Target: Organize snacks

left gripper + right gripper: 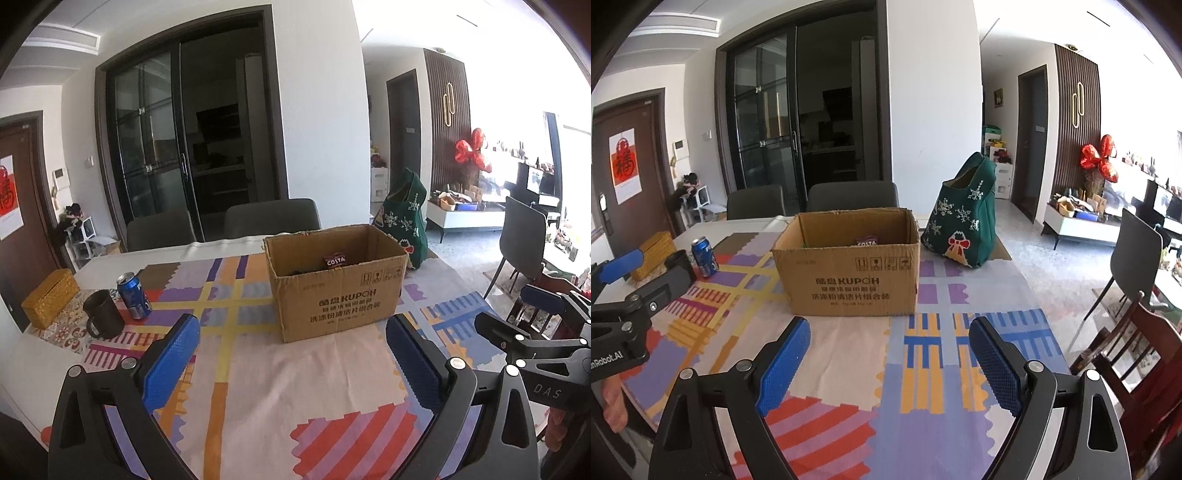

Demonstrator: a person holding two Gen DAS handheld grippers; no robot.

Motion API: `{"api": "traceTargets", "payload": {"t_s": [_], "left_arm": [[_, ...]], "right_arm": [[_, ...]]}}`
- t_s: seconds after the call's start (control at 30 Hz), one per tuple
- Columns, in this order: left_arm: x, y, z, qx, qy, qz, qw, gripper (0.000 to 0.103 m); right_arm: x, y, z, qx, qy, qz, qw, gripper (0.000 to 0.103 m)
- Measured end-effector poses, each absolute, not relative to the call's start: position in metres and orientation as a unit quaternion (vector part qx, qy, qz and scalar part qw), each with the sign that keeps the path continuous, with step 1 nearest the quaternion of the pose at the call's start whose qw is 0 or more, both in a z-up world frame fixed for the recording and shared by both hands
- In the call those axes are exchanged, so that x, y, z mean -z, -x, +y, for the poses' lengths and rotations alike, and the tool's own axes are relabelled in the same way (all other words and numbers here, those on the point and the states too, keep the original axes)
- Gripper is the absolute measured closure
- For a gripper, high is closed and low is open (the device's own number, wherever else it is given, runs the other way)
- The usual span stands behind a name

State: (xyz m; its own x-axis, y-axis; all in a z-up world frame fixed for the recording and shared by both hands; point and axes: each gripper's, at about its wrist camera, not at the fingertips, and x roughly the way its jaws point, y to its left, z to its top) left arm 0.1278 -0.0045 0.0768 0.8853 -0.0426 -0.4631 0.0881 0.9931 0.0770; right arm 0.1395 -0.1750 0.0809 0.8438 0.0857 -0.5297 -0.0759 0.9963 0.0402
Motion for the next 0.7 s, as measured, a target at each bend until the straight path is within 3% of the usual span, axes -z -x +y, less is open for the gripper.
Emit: {"api": "traceTargets", "payload": {"t_s": [0.7], "left_arm": [[-0.075, -0.123, 0.000, 0.030, -0.031, 0.243, 0.969, 0.000]], "right_arm": [[-0.084, -0.131, -0.173, -0.046, -0.005, 0.272, 0.961, 0.015]]}}
